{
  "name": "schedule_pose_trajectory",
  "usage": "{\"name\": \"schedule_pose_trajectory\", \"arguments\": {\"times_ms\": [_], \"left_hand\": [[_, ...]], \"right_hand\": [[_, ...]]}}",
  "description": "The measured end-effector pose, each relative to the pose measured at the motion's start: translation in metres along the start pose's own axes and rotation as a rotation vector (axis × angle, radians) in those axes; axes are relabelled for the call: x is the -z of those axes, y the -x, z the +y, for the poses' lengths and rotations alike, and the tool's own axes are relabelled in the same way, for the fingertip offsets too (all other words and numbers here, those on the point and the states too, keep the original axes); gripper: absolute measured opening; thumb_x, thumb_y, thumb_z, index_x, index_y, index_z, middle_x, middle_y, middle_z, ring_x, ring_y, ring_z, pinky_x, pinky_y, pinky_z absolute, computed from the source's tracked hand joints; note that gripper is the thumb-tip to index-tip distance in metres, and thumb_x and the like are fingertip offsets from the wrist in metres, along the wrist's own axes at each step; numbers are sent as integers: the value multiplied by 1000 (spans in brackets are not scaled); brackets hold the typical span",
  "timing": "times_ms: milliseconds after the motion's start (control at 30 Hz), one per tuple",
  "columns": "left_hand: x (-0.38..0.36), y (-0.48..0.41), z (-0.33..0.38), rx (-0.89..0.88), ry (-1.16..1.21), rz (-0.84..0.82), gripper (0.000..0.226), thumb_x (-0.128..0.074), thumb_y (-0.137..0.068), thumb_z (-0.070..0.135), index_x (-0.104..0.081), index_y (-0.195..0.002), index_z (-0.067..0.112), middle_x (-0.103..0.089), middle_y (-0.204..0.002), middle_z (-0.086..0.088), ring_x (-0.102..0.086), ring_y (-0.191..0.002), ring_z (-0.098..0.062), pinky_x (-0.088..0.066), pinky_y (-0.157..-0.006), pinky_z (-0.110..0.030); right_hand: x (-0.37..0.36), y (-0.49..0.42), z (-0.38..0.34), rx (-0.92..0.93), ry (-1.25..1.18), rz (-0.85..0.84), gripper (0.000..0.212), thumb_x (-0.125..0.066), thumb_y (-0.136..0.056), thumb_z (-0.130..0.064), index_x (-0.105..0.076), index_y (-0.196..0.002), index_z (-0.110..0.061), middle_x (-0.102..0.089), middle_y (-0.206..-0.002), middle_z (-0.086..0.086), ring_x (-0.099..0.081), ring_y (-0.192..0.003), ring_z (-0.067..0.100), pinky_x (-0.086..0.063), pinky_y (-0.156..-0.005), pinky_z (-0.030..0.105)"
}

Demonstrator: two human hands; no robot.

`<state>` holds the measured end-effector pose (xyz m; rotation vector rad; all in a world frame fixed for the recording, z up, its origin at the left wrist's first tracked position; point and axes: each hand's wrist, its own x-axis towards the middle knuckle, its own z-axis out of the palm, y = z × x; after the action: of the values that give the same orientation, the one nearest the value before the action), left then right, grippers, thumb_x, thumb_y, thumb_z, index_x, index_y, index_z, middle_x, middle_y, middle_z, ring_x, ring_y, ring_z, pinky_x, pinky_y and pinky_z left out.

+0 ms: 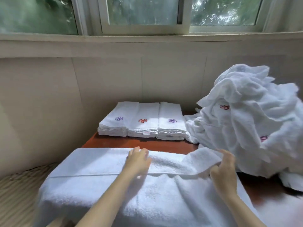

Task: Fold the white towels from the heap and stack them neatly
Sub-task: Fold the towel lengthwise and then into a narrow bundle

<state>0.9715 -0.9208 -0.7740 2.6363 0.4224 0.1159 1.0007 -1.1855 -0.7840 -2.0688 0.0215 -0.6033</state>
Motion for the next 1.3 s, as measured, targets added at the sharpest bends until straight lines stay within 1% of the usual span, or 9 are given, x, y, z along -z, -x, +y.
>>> {"name": "schedule_pose_trajectory", "arguments": {"times_ms": [167, 333, 467, 533, 600, 733, 833, 1067, 1300], "left_hand": [[-63, -10, 107, -313, 27, -244, 45, -47, -93, 41, -47, -135, 27, -37, -147, -4, -26, -139, -21, -23, -111, -36], [-105, -3, 114, -410, -222, -74, 60, -38, -85, 64, -28, -141, 43, -30, -150, 10, -21, -140, -14, -18, -112, -42], [-104, -6, 115, -396, -167, -39, 69, -37, -85, 67, -19, -147, 42, -35, -148, 15, -28, -138, -13, -24, -110, -38], [-98, -14, 128, -361, -92, -55, 65, -35, -91, 61, -18, -150, 36, -43, -145, 9, -38, -133, -19, -31, -105, -36], [-91, -28, 148, -349, 59, -195, 57, -32, -98, 51, -20, -151, 32, -44, -147, 2, -41, -134, -23, -34, -105, -34], [-95, -46, 188, -412, 82, -407, 56, -34, -99, 50, -30, -149, 24, -39, -151, -4, -38, -137, -22, -30, -107, -30], [-104, -52, 204, -448, 69, -410, 56, -37, -93, 58, -42, -142, 30, -50, -143, 1, -46, -131, -21, -34, -102, -30], [-111, -76, 247, -544, -25, -459, 51, -38, -96, 53, -63, -122, 18, -65, -120, -3, -55, -116, -20, -43, -96, -32], [-138, -85, 289, -625, -31, -500, 49, -30, -100, 44, -47, -140, 23, -47, -145, -1, -40, -134, -20, -32, -105, -31]], "right_hand": [[23, -17, 35, -189, 42, 18, 47, -52, -77, 6, -49, -122, -7, -49, -123, 14, -53, -106, 36, -40, -83, 39], [45, -26, 59, -203, 236, -169, 30, -57, -77, 5, -61, -107, 1, -65, -108, 18, -57, -105, 34, -42, -88, 36], [51, -28, 61, 100, 399, 272, 54, -68, -59, 15, -59, -110, 1, -59, -98, 26, -55, -89, 47, -47, -79, 53], [57, -42, 59, 168, 505, 341, 76, -77, -63, -6, -44, -132, -13, -47, -122, 31, -44, -111, 51, -40, -92, 60], [63, -67, 62, 53, 564, 162, 94, -75, -72, -40, -20, -147, -32, -21, -145, 30, -18, -136, 49, -25, -106, 65], [53, -101, 89, -104, 723, -29, 108, -57, -72, -74, 17, -145, -43, 13, -153, 23, 8, -141, 47, -7, -112, 62], [45, -111, 102, -68, 768, 74, 102, -61, -74, -68, 7, -146, -40, 5, -154, 30, -6, -139, 52, -14, -110, 64], [67, -150, 139, -68, 809, 32, 101, -52, -84, -63, 24, -143, -32, 5, -156, 23, -16, -137, 48, -28, -106, 56], [94, -202, 174, -64, 764, -40, 98, -57, -83, -58, 16, -146, -43, 19, -155, 17, 9, -142, 41, -22, -111, 54]]}}
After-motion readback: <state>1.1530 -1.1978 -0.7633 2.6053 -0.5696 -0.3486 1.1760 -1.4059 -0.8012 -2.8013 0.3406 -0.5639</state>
